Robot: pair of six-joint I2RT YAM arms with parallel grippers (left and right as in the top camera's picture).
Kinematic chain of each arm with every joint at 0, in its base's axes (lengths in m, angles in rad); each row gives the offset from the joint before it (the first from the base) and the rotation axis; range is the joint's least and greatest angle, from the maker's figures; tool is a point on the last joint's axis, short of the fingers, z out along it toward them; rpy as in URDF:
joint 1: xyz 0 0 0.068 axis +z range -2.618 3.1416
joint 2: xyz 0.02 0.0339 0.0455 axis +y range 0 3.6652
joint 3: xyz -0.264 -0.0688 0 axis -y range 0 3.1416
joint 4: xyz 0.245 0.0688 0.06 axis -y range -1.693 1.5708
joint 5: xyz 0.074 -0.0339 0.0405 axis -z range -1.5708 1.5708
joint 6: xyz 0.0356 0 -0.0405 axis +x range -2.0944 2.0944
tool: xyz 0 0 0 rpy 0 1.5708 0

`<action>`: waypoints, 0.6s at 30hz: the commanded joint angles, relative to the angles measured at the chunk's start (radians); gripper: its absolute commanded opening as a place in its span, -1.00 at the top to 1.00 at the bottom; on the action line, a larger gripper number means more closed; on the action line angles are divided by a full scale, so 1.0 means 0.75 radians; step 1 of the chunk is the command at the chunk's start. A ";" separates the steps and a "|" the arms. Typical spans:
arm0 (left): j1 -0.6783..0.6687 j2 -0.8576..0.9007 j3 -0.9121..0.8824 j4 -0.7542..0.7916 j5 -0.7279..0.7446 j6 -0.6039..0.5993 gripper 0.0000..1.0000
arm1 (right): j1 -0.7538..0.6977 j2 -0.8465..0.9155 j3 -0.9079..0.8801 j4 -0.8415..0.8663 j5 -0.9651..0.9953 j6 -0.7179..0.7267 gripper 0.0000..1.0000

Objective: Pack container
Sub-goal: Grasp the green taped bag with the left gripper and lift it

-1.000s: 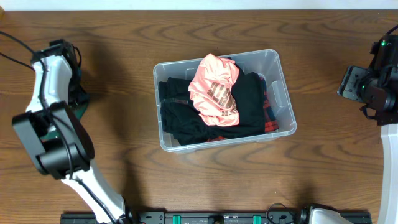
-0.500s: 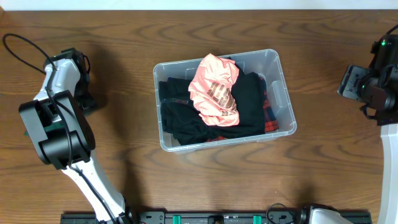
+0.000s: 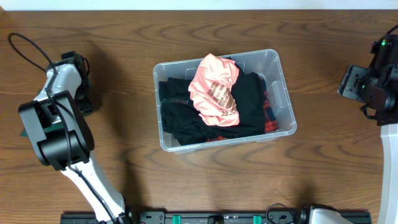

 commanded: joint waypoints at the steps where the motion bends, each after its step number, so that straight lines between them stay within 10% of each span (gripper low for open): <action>1: 0.024 0.018 -0.023 -0.003 -0.034 0.014 0.03 | -0.006 0.002 0.001 0.003 0.014 -0.011 -0.37; 5: 0.023 0.018 -0.036 -0.003 -0.035 0.013 0.87 | -0.006 0.002 0.001 -0.002 0.014 -0.011 -0.37; 18: 0.004 -0.045 -0.014 -0.064 -0.060 -0.074 0.88 | -0.006 0.002 0.001 -0.002 0.014 -0.011 -0.37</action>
